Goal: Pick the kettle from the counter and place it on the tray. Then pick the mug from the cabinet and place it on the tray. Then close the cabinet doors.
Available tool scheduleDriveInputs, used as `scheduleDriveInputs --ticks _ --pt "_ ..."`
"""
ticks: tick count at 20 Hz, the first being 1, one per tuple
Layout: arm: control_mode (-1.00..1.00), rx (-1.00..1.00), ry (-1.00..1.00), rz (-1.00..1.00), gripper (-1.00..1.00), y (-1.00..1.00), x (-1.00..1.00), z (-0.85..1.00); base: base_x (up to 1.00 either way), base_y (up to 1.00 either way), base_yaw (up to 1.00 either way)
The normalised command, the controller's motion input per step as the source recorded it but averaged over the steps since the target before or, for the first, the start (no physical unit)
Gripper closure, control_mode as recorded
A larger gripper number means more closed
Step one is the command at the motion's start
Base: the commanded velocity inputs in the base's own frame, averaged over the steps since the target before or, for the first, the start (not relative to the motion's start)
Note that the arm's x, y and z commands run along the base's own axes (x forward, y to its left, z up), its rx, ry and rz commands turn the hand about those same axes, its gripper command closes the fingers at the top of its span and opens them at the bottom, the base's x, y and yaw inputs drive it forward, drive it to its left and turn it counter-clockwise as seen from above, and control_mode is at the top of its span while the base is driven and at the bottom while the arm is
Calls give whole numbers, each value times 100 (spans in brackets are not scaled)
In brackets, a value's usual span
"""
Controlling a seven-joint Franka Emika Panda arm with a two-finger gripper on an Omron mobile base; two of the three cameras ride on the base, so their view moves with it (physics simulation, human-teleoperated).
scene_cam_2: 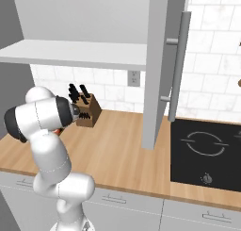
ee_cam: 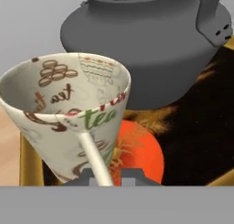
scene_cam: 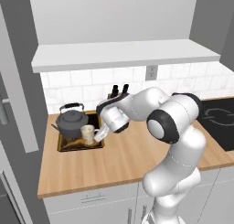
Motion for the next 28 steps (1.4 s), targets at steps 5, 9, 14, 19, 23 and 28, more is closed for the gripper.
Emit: scheduleDriveInputs --ticks 5,9,14,19,23,28 --pt "-100 0 -12 0 -100 0 -4 -8 0 0 0" --pt "-100 0 -11 0 -100 0 -12 -20 0 0 0" --pt "-100 -2 -7 0 -100 0 -2 -12 0 0 0" --pt "-100 0 -1 0 -100 -7 0 8 0 0 0" --pt "-100 0 0 0 -100 -5 -6 32 0 0 0" --pt "-100 0 0 0 -100 -14 -12 57 0 0 0"
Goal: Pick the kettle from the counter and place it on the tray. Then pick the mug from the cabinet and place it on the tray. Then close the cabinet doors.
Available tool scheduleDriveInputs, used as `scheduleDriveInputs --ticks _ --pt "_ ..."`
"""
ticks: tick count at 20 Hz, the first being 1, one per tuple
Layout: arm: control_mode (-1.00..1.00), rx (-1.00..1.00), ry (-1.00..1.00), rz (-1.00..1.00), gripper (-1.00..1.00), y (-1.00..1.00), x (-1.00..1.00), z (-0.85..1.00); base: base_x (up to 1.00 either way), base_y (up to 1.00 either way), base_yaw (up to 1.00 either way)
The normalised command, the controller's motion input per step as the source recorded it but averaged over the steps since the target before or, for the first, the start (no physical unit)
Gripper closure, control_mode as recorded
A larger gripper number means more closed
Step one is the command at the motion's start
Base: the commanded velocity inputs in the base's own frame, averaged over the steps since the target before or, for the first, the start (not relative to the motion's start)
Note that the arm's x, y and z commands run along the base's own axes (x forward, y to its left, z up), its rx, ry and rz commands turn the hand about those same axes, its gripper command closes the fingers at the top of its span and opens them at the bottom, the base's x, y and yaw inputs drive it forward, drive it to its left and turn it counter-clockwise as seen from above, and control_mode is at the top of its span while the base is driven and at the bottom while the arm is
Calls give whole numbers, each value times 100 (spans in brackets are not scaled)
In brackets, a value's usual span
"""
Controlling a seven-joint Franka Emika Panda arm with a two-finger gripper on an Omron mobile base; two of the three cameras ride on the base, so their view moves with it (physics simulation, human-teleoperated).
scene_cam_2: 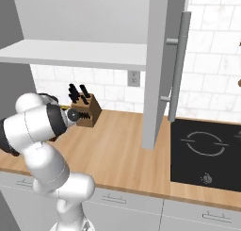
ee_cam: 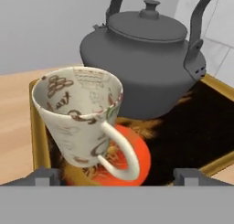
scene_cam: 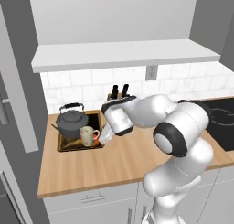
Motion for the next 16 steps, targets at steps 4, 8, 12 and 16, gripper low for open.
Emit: scheduleDriveInputs --ticks 4,8,12,16 --pt "-100 0 0 -4 -100 -19 -26 66 0 0 0" --pt "-100 0 0 -12 -100 -17 -49 74 0 0 0" --pt "-100 0 1 -7 -100 -8 -45 71 0 0 0" --pt "-100 0 0 -1 -100 -1 -50 69 0 0 0"
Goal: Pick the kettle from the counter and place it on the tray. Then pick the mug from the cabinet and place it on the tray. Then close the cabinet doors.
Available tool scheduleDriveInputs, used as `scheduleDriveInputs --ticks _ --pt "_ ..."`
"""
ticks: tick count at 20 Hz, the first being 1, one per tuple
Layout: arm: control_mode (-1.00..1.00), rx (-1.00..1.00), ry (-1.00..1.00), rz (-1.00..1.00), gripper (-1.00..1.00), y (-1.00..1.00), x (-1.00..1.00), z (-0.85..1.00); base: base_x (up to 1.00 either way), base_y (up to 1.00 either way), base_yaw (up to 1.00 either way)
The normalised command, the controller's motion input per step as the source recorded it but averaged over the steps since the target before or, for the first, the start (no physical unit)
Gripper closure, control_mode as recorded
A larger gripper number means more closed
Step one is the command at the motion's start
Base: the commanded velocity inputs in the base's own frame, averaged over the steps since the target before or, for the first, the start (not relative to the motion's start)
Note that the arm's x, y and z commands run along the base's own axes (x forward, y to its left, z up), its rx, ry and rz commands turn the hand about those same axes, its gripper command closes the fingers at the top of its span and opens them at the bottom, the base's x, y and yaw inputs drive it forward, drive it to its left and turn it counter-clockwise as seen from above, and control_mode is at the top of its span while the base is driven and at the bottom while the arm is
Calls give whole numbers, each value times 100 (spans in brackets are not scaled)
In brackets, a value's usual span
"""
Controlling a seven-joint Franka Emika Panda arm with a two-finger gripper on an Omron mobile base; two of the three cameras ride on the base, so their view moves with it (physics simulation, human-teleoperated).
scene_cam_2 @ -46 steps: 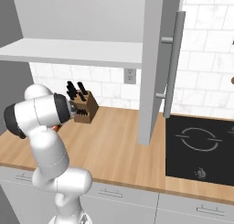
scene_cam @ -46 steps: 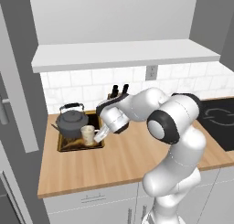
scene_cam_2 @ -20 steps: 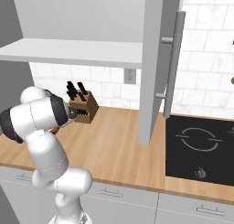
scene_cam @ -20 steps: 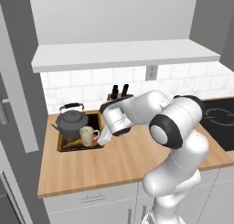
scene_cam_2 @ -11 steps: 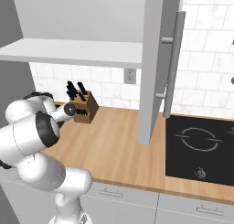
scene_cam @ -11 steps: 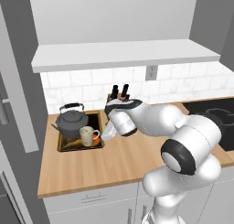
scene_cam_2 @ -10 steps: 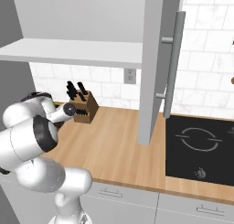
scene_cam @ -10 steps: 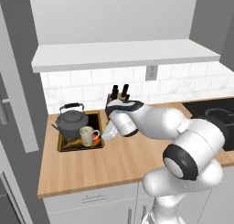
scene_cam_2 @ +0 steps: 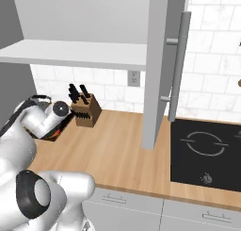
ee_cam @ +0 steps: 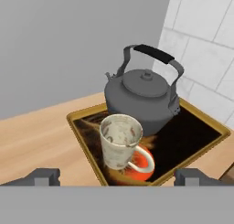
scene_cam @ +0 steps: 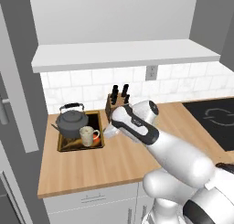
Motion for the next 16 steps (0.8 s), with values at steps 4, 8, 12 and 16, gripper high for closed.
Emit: scheduleDriveInputs --ticks 4,8,12,16 --pt "-100 0 0 0 -100 -1 -46 70 0 0 0" --pt "-100 -1 0 0 -100 -4 -42 61 0 0 0" --pt "-100 0 0 0 -100 -19 -35 50 0 0 0" --pt "-100 0 0 0 -100 -22 -37 41 0 0 0"
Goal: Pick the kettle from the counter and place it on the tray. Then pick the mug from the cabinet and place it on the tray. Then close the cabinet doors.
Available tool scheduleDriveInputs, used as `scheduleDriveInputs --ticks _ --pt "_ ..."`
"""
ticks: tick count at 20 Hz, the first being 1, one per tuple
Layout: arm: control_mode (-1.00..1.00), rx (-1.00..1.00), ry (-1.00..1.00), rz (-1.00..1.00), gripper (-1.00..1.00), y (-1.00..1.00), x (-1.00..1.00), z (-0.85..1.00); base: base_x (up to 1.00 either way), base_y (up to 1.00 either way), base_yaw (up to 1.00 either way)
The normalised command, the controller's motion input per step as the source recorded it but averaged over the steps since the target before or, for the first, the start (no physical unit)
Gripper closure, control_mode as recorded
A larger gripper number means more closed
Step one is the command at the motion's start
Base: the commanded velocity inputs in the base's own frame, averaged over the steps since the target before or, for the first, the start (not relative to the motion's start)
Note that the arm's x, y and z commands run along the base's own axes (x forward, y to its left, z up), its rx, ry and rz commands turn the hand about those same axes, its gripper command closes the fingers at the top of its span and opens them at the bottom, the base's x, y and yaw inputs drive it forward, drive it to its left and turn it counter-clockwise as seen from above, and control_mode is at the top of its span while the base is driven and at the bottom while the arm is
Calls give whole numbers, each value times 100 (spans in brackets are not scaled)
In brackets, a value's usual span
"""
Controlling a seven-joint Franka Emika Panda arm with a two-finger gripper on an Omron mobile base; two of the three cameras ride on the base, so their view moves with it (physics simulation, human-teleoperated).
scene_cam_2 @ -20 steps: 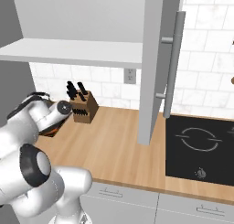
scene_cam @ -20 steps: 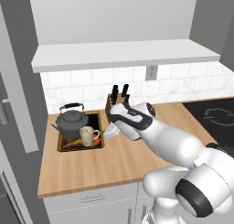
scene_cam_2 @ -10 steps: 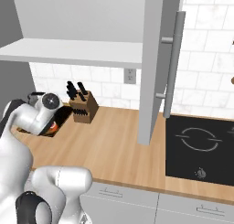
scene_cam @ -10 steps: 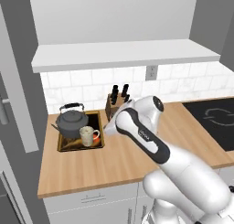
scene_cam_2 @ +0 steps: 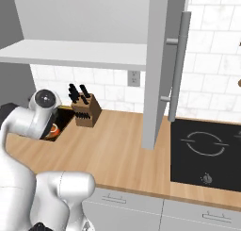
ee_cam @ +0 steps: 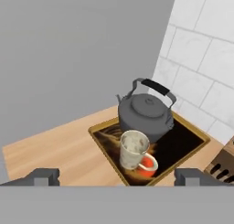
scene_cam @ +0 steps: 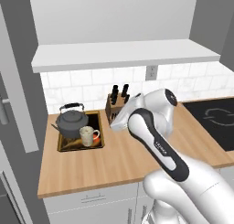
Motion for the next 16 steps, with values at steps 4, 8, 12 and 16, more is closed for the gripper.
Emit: scheduleDriveInputs --ticks 4,8,12,16 --pt "-100 0 -1 0 -100 -22 -39 35 0 0 0" --pt "-100 0 -2 0 -100 -22 -39 30 0 0 0" --pt "-100 0 -3 0 -100 -21 -39 28 0 0 0" --pt "-100 0 0 0 -100 -12 -36 24 0 0 0"
